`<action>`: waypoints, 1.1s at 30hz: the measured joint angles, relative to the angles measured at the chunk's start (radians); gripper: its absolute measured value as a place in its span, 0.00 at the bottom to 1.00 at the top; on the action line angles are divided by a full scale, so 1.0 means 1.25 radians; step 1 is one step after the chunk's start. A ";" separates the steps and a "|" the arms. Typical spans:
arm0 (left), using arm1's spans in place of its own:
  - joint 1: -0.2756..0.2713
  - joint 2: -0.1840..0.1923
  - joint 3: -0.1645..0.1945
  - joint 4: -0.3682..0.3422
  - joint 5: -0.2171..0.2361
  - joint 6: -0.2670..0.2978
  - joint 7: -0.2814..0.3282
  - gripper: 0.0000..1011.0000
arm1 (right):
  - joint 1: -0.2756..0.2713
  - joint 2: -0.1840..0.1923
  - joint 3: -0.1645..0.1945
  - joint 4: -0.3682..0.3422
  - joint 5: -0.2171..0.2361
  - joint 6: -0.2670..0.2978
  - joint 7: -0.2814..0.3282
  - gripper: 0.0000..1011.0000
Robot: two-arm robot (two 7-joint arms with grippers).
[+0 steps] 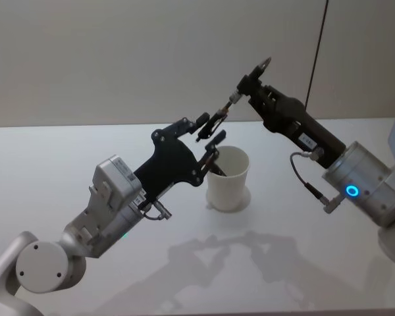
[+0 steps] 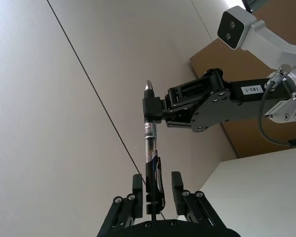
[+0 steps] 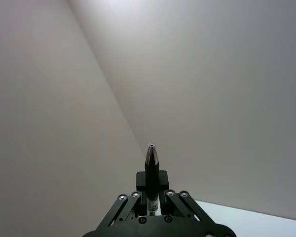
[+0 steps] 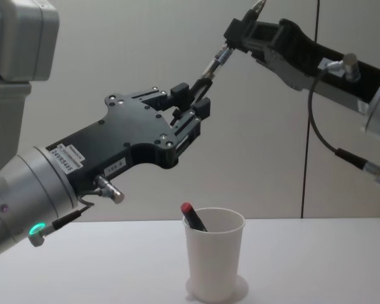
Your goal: Place the pen into the pen holder.
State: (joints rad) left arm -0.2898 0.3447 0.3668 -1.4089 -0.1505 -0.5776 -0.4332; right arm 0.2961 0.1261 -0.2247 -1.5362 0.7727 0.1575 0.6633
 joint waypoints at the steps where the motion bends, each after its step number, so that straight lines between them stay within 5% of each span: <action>1: 0.000 0.000 0.000 0.000 0.000 0.000 0.000 0.35 | 0.000 0.000 0.000 0.000 0.001 0.000 -0.001 0.12; 19: 0.000 0.000 0.000 0.000 0.000 0.000 0.000 0.92 | 0.001 0.008 -0.006 -0.008 0.013 -0.012 -0.019 0.12; 23: 0.000 0.000 0.000 0.000 0.000 0.000 0.000 0.99 | 0.002 0.010 -0.007 -0.009 0.012 -0.018 -0.026 0.12; 33: 0.000 0.000 0.000 0.000 0.000 0.000 0.000 0.99 | 0.004 0.016 -0.008 -0.005 -0.029 -0.060 -0.061 0.12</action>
State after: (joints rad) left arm -0.2901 0.3444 0.3669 -1.4089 -0.1506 -0.5775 -0.4332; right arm 0.3007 0.1456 -0.2348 -1.5423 0.7369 0.0825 0.5866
